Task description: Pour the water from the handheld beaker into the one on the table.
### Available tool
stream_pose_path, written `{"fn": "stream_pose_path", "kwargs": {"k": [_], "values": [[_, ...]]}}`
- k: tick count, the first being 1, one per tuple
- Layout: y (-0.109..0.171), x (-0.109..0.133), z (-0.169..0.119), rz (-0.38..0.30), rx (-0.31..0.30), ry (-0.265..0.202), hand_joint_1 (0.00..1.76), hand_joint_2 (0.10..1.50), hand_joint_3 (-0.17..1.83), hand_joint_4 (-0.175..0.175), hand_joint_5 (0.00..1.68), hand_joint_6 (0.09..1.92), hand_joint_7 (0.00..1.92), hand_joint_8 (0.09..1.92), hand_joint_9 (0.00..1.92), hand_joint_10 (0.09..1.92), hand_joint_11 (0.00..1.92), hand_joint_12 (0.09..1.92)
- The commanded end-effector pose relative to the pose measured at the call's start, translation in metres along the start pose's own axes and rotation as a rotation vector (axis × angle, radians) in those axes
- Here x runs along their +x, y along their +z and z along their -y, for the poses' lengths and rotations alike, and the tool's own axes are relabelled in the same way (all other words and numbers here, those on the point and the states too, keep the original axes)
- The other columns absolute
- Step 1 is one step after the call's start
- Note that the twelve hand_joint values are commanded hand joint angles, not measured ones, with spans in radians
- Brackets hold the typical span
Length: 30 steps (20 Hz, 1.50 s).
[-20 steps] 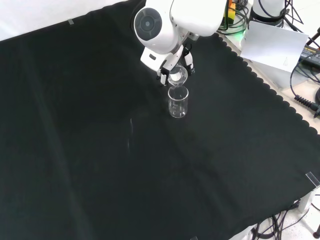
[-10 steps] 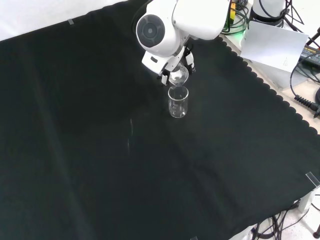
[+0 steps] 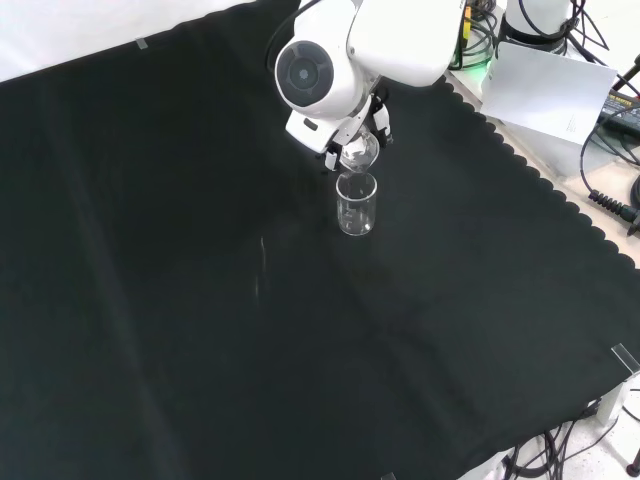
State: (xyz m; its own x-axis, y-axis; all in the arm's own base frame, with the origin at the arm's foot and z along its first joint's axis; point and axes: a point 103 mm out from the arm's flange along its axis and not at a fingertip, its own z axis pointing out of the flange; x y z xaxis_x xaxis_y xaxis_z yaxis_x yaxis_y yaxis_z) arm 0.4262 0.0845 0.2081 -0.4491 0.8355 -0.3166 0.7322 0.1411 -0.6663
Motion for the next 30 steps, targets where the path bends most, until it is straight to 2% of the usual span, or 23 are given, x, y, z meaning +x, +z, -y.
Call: {"fn": "stream_pose_path", "kwargs": {"k": [1, 16, 30], "values": [[-0.0025, 0.0023, 0.0002, 0.019, 0.016, 0.006, 1.14, 0.65, 0.72, 0.082, 1.22, 0.80, 1.69, 0.18, 1.81, 0.09, 1.62, 0.56], [-0.0091, 0.0086, -0.0018, 0.065, 0.087, 0.036, 1.14, 0.65, 0.72, 0.088, 1.21, 0.81, 1.69, 0.19, 1.81, 0.09, 1.61, 0.56], [-0.0109, 0.0023, -0.0061, 0.055, 0.136, 0.057, 1.14, 0.66, 0.72, 0.092, 1.21, 0.82, 1.69, 0.19, 1.81, 0.09, 1.61, 0.56]]}}
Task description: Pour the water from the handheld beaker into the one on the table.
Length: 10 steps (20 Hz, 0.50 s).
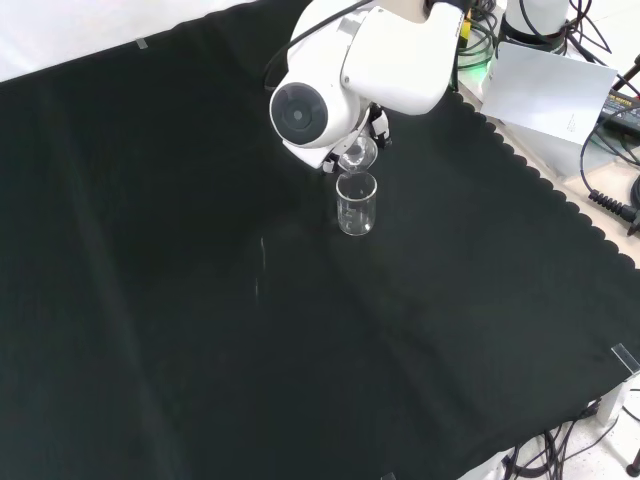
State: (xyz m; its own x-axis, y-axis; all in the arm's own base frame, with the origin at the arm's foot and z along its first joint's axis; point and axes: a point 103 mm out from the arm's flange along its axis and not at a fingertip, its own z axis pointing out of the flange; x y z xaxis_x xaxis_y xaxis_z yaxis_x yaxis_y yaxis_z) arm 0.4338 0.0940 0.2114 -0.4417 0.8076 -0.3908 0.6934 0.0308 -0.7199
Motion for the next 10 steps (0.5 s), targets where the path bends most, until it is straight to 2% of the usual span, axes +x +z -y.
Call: {"fn": "stream_pose_path", "kwargs": {"k": [1, 10], "values": [[0.0002, -0.0014, -0.0018, -0.003, 0.023, 0.001, 1.14, 0.66, 0.72, 0.092, 1.21, 0.82, 1.69, 0.19, 1.81, 0.09, 1.61, 0.56], [-0.0019, -0.0006, -0.0026, 0.002, 0.038, -0.003, 1.13, 0.66, 0.72, 0.094, 1.20, 0.83, 1.68, 0.20, 1.80, 0.09, 1.61, 0.56]]}}
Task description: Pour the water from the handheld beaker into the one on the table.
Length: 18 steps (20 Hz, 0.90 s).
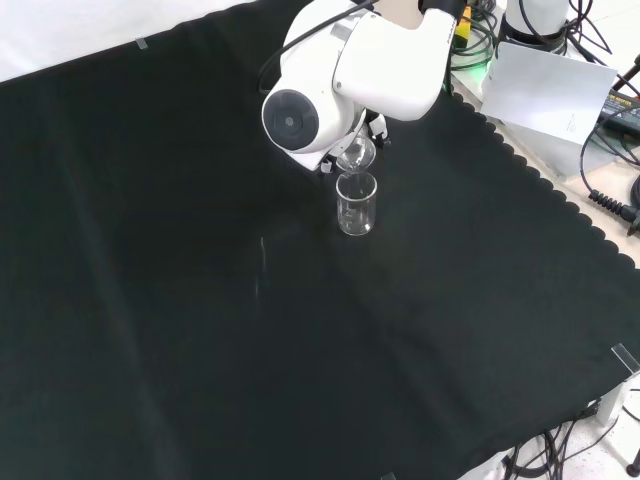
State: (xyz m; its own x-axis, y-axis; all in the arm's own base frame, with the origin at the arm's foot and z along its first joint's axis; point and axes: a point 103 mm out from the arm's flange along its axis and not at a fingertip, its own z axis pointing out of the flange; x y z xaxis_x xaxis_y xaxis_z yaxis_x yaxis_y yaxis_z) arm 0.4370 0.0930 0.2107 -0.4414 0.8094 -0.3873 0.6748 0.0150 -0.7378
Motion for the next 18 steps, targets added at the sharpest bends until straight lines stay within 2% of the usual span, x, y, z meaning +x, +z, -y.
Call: {"fn": "stream_pose_path", "kwargs": {"k": [1, 18], "values": [[-0.002, 0.002, 0.000, 0.006, 0.011, -0.001, 1.13, 0.66, 0.72, 0.094, 1.20, 0.83, 1.68, 0.20, 1.80, 0.09, 1.61, 0.56], [-0.014, 0.015, 0.006, 0.040, 0.049, 0.003, 1.13, 0.66, 0.72, 0.096, 1.20, 0.84, 1.68, 0.21, 1.80, 0.09, 1.60, 0.56]]}}
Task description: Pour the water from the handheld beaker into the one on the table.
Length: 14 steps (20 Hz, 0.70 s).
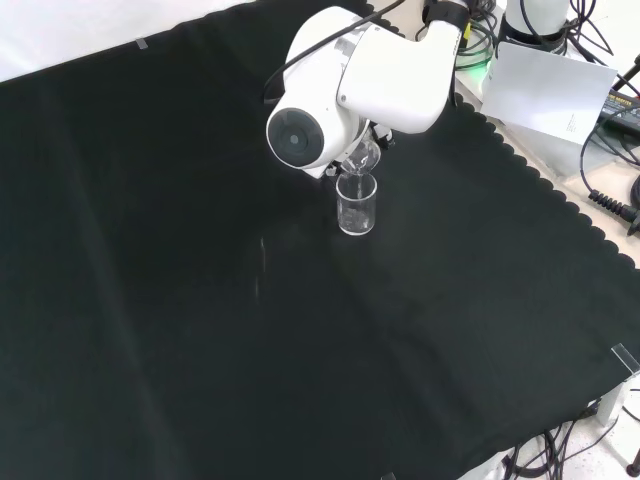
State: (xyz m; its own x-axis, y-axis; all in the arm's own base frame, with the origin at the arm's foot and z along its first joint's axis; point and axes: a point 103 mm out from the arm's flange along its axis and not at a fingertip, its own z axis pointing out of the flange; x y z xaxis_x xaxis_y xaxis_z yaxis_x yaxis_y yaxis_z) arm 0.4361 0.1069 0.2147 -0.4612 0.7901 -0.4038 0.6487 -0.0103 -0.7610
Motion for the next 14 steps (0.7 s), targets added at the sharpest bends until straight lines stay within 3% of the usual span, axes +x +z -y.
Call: {"fn": "stream_pose_path", "kwargs": {"k": [1, 14], "values": [[-0.0046, 0.0053, 0.0024, 0.011, 0.009, 0.004, 1.13, 0.66, 0.72, 0.096, 1.20, 0.84, 1.68, 0.21, 1.80, 0.09, 1.60, 0.56], [-0.0017, 0.0012, 0.0010, 0.045, 0.032, 0.018, 1.13, 0.66, 0.73, 0.097, 1.20, 0.84, 1.68, 0.21, 1.80, 0.09, 1.60, 0.56]]}}
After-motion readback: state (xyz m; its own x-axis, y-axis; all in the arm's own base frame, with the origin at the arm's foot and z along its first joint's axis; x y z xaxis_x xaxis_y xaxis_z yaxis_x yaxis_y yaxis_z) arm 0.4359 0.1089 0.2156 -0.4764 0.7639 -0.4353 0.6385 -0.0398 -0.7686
